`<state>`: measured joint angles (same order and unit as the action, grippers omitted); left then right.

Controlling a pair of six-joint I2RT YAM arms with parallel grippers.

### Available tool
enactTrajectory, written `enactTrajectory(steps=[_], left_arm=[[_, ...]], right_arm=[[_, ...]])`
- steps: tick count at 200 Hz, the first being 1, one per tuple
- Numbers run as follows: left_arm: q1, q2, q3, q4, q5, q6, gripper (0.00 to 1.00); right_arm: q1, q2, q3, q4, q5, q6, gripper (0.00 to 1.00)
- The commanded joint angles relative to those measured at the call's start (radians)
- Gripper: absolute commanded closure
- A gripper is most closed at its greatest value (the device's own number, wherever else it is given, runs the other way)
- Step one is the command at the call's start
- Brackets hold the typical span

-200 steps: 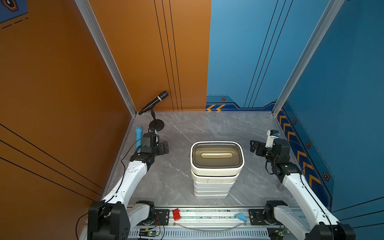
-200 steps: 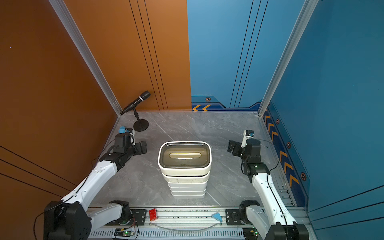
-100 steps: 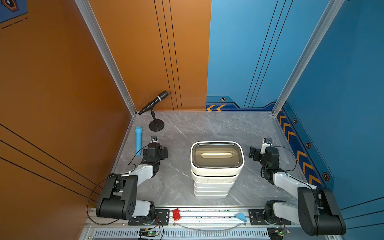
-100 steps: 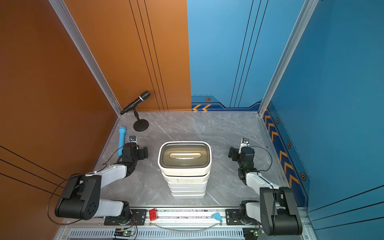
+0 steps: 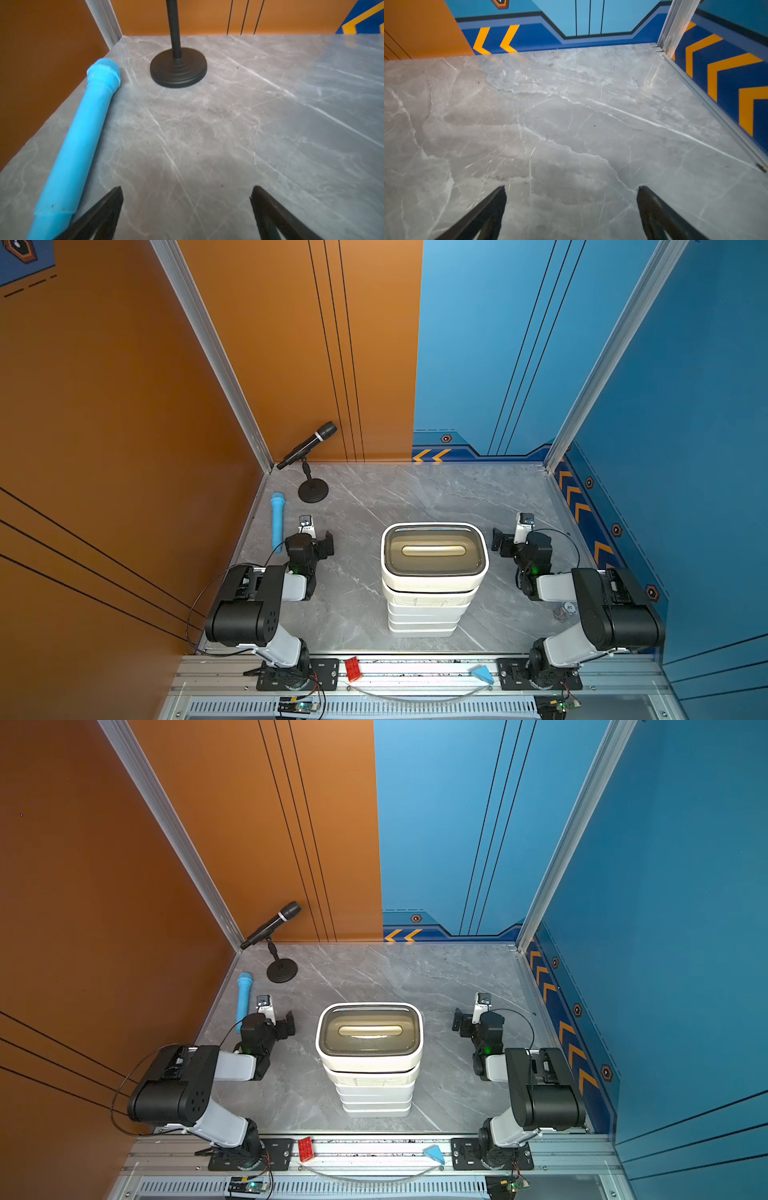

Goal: Stack the tissue boxes
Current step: Reset both arms

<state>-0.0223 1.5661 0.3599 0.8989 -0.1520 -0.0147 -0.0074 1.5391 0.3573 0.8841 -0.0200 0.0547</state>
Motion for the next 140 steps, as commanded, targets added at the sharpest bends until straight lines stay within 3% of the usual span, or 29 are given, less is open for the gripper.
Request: enactTrajectory(steps=[1,140], left_arm=[[-0.028,-0.006,0.016,0.029,-0.012,0.034,0.02],[-0.021,-0.003,0.02,0.026,-0.014,0.027,0.02]], right_arm=[[0.028,-0.013,0.008,0.004,0.059,-0.022,0.0],[0.04,-0.009,0.024,-0.019,0.112,-0.019,0.0]])
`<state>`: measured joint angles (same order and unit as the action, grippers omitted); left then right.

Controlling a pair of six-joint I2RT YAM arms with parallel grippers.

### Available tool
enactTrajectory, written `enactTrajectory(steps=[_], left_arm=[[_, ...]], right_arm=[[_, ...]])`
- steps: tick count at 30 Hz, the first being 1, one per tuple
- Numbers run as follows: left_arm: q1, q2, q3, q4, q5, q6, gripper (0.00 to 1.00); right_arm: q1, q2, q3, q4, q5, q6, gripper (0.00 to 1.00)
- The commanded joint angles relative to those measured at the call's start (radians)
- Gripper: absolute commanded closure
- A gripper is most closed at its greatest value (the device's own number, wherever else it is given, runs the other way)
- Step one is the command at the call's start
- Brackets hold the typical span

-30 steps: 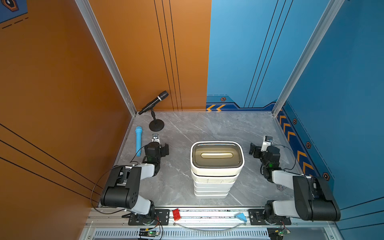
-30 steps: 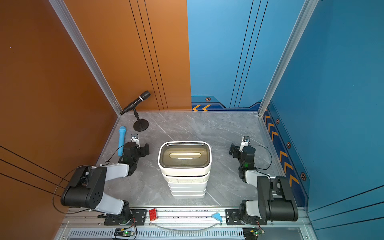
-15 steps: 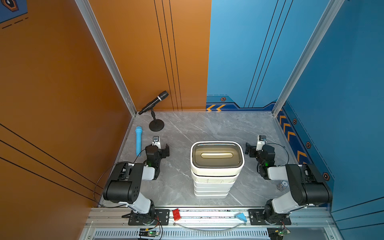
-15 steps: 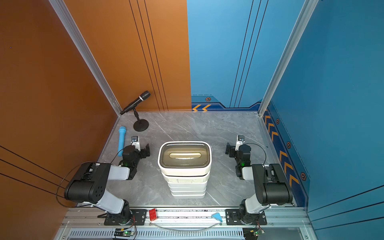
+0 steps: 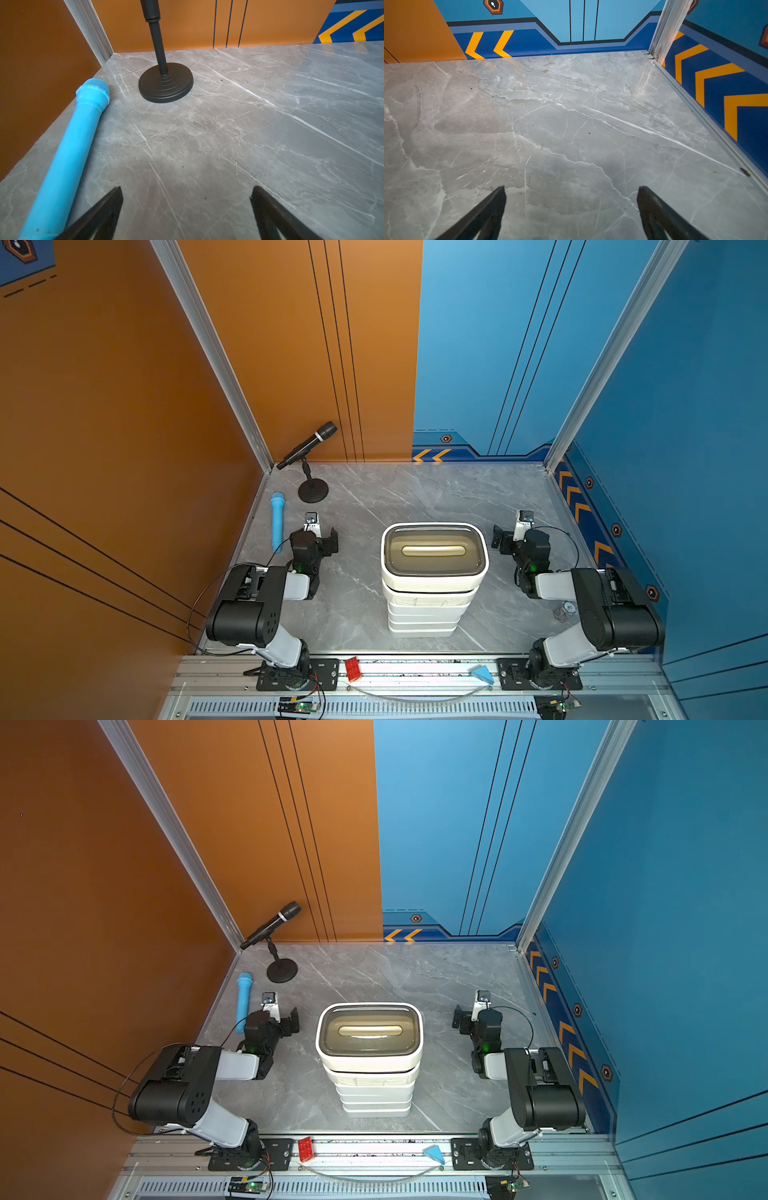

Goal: Stack the tissue boxes
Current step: Reset both arms

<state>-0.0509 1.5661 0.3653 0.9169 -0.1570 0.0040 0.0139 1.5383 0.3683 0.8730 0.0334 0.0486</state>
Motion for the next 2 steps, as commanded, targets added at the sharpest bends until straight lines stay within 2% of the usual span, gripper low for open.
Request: enactTrajectory(steps=[1,2], left_arm=[[0.008,-0.002,0.015,0.008,-0.009,0.008,0.02],[0.008,-0.002,0.015,0.009,-0.009,0.008,0.02]], right_arm=[[0.019,-0.009,0.013,-0.008,0.058,-0.013,0.0],[0.023,-0.009,0.011,-0.006,0.066,-0.015,0.0]])
